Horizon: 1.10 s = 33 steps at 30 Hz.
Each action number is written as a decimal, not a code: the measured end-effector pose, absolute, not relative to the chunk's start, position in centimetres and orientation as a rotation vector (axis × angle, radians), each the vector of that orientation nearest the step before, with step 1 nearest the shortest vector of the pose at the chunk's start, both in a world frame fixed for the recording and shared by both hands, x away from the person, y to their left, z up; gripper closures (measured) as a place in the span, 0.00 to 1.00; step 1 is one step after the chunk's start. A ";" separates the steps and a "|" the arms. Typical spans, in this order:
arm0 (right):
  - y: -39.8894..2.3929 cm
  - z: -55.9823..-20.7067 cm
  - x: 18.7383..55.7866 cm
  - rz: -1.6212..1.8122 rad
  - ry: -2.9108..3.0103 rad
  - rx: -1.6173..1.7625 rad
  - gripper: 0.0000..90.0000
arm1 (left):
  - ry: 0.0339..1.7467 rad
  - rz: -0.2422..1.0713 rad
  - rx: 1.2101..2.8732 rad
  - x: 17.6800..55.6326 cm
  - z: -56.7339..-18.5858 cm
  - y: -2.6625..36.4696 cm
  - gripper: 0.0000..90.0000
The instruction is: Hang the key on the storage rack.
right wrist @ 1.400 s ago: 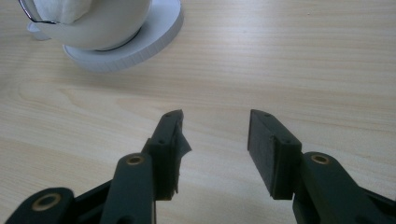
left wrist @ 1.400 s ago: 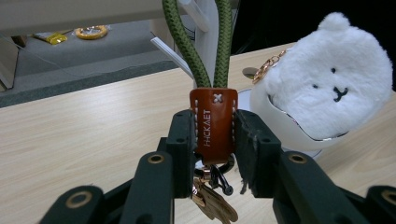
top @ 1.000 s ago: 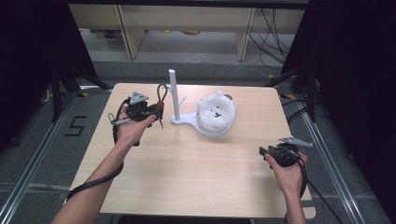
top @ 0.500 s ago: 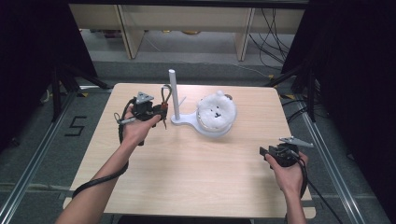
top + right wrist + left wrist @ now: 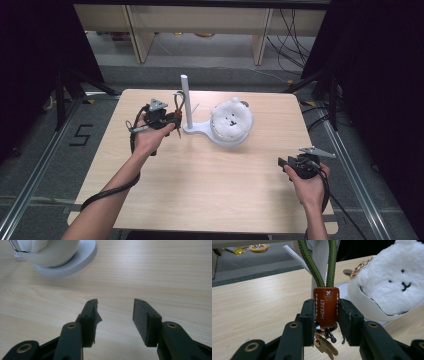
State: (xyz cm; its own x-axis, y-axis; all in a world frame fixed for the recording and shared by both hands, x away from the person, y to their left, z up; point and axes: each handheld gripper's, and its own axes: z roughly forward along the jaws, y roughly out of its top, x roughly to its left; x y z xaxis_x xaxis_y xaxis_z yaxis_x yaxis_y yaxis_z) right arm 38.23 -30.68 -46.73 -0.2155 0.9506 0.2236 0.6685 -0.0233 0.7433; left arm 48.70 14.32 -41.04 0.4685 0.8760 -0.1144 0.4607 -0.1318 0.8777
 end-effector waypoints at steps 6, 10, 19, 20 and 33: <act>-30.7 -46.7 38.2 1.093 1.915 1.693 0.62 | 1.134 0.530 1.771 48.4 -41.0 14.5 0.67; -30.7 -46.7 38.2 1.093 1.914 1.695 0.62 | 1.125 0.545 1.768 48.1 -41.1 14.8 0.65; -30.7 -46.6 38.2 1.069 1.919 1.702 0.62 | 1.113 0.599 1.762 47.1 -40.7 16.1 0.56; -30.7 -46.7 38.2 1.066 1.917 1.702 0.62 | 1.110 0.606 1.767 46.9 -40.7 16.3 0.55; -30.9 -46.8 38.3 1.064 1.933 1.651 0.61 | 1.076 0.636 1.759 44.0 -41.0 18.6 0.53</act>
State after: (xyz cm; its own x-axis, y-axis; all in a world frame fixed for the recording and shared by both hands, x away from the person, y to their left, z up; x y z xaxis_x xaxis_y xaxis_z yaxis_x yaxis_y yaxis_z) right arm 38.33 -30.87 -46.83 -0.2351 0.9548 0.1819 0.6646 0.0213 0.7469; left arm 43.95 18.62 -41.04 0.4787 0.8770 -0.0417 0.3861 -0.1676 0.9071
